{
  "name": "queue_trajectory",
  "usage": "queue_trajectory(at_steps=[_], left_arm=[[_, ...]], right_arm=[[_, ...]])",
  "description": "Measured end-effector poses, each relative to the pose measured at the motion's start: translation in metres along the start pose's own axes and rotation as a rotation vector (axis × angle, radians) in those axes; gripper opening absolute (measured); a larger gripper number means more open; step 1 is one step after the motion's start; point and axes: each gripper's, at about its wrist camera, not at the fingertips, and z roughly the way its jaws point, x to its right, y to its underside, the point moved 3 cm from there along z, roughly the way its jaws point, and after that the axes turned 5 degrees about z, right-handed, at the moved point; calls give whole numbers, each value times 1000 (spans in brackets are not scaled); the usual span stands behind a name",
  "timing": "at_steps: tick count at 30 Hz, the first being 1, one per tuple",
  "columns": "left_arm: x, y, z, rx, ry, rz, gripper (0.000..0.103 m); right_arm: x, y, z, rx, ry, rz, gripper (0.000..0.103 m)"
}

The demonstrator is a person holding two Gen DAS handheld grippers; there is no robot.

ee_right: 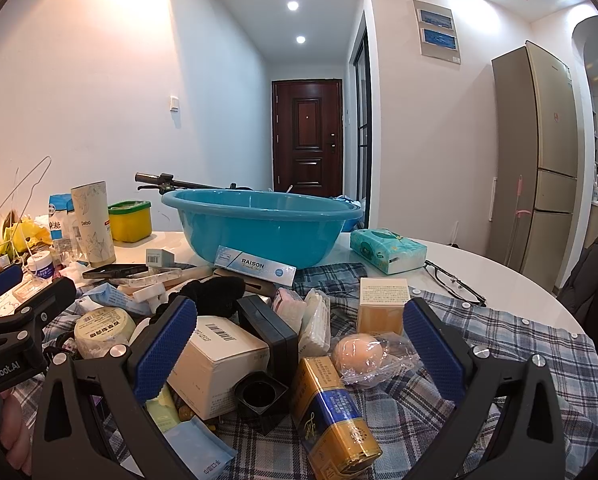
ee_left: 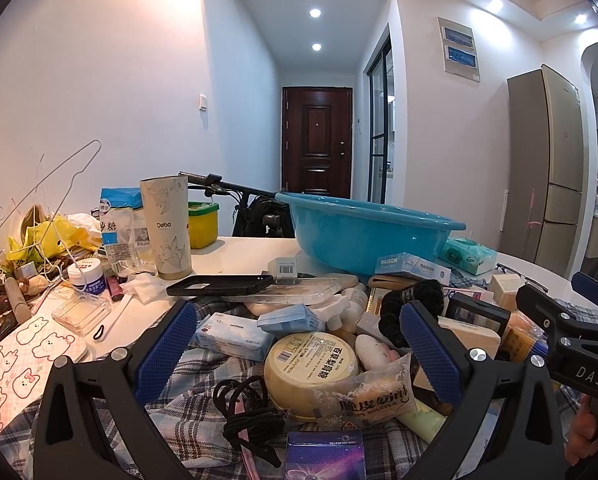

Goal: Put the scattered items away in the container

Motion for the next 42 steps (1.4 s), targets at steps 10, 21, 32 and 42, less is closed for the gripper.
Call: queue_trajectory(at_steps=[10,21,32,42], left_arm=[[4,0,1,-1,8,7,103],[4,-1,-1,-2,6,4,103],[5,-3,3,-41,31,21,103],[1,-24,-7,-92,38,19,103]], right_arm=[[0,0,0,0,1,0,103],[1,0,1,0,1,1,103],[-1,1,1,-44,3,-13,103],[-8,-11,-10,-43,14,-60,103]])
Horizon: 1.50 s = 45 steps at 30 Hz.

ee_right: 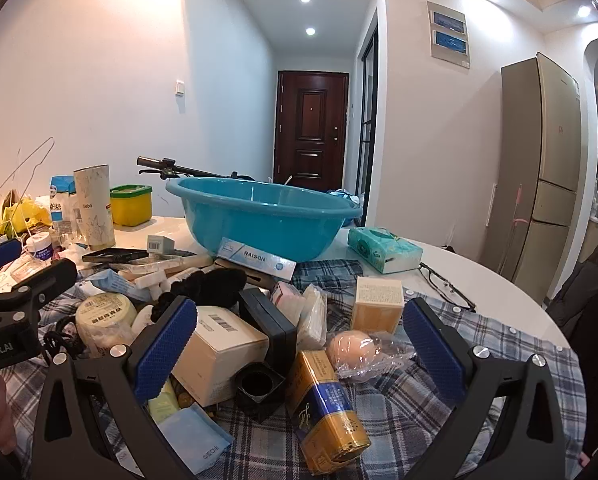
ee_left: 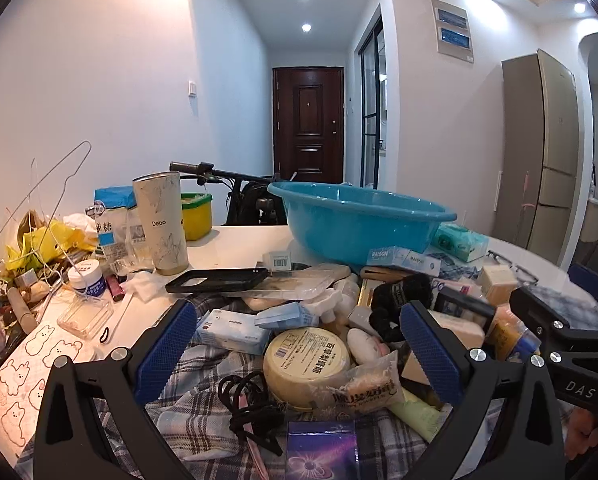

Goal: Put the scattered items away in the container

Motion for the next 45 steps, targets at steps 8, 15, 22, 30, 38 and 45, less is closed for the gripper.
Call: queue_trajectory(at_steps=[8,15,22,30,38,45], left_arm=[[-2,-23,-10,-9,12,9,103],[-1,-38,-1,-8,13,38,103],[-16,-64,15,-28,21,-22,103],[-16,-79,27,-65,-7,3,103],[-10,-87,41,-108,3,20,103],[-4,-70,48,-161,33,32,103]], right_arm=[[0,-26,-13,5,2,-2,103],[6,-42,-15,-5,-1,10,103],[16,-58,-4,-16,8,41,103],[21,-73,13,-44,-17,78,103],[20,-87,22,-61,-29,66,103],[24,-76,29,-106,-17,84,102]])
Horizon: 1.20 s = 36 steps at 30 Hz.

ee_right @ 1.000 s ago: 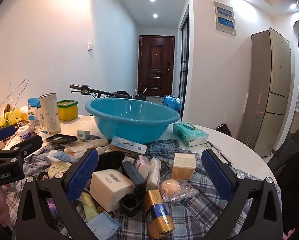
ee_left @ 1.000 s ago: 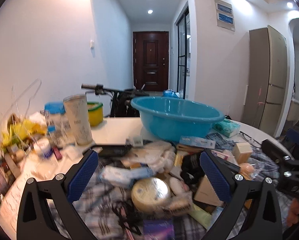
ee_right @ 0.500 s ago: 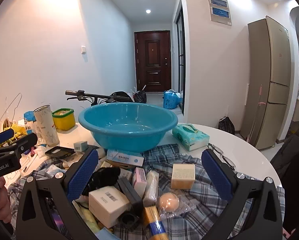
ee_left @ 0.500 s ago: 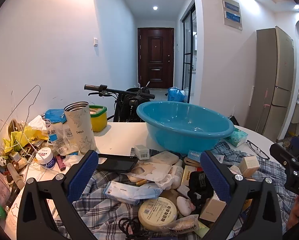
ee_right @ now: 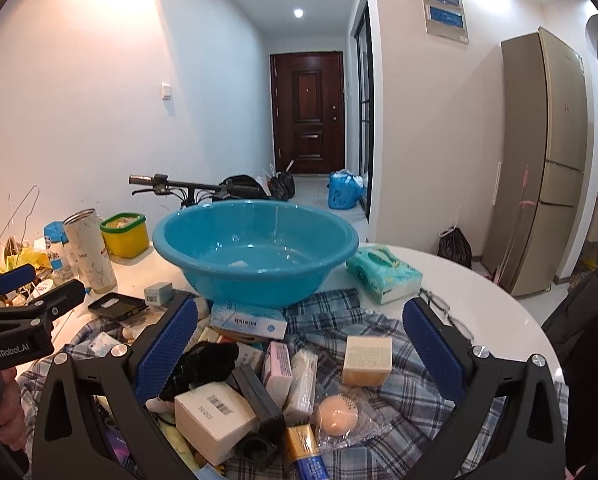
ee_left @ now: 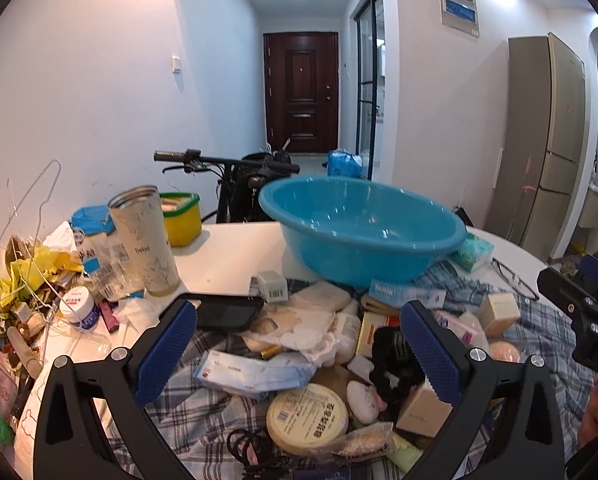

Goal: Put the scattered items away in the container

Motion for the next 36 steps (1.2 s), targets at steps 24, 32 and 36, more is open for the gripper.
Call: queue_trajectory(at_steps=[24,32,36], left_arm=[[11,90,25,-270,189,-44,103],[23,101,29,-319,209,-55,103],[31,103,31,-325,212,-46,103]], right_arm=[[13,46,17,-157,25,23,102],[10,51,17,-167,26,13,102],[12,53,19,-177,22,26,102]])
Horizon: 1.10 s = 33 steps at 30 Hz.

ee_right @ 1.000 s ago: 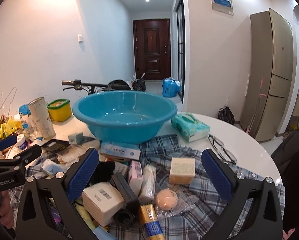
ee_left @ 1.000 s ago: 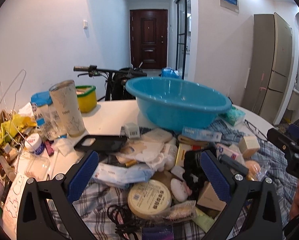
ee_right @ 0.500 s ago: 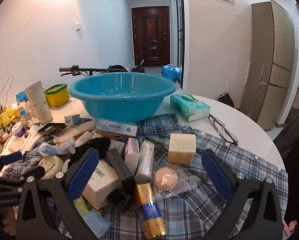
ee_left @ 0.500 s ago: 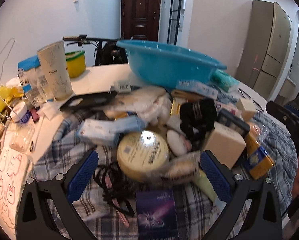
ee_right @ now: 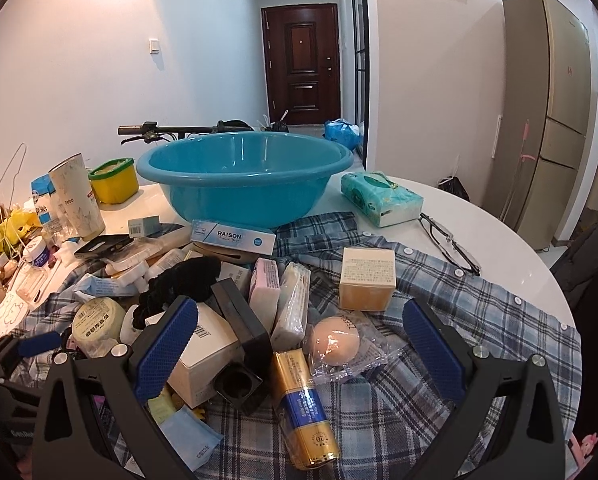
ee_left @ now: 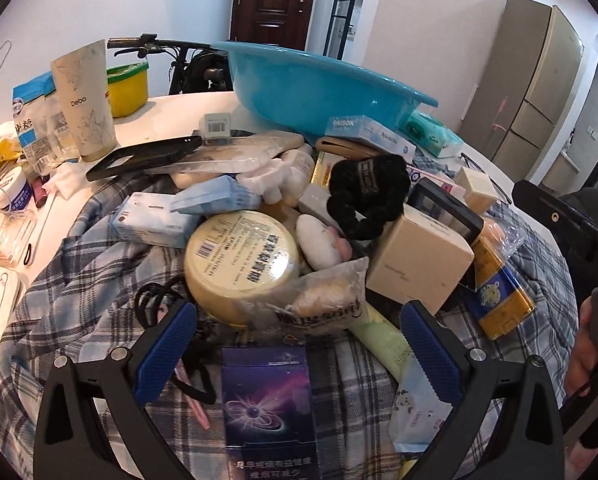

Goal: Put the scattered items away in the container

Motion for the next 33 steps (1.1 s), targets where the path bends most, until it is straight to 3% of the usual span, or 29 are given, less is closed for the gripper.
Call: queue_trajectory(at_steps=[17,24,30,33], left_arm=[[-8,-4,28,-23,-54,-65,102],[-17,-7,30,-23,-63,-96,90],[-18,-5,28,-26,-91,-91,74],[-26,-3,28,-34,-80,-136,67]], right_arm=[[12,6,2,-17,12,21,102],[16,9,5,-28,22,30,102],[12,10,6,-32,19,19,102],[9,11,8,-37,18,12,102]])
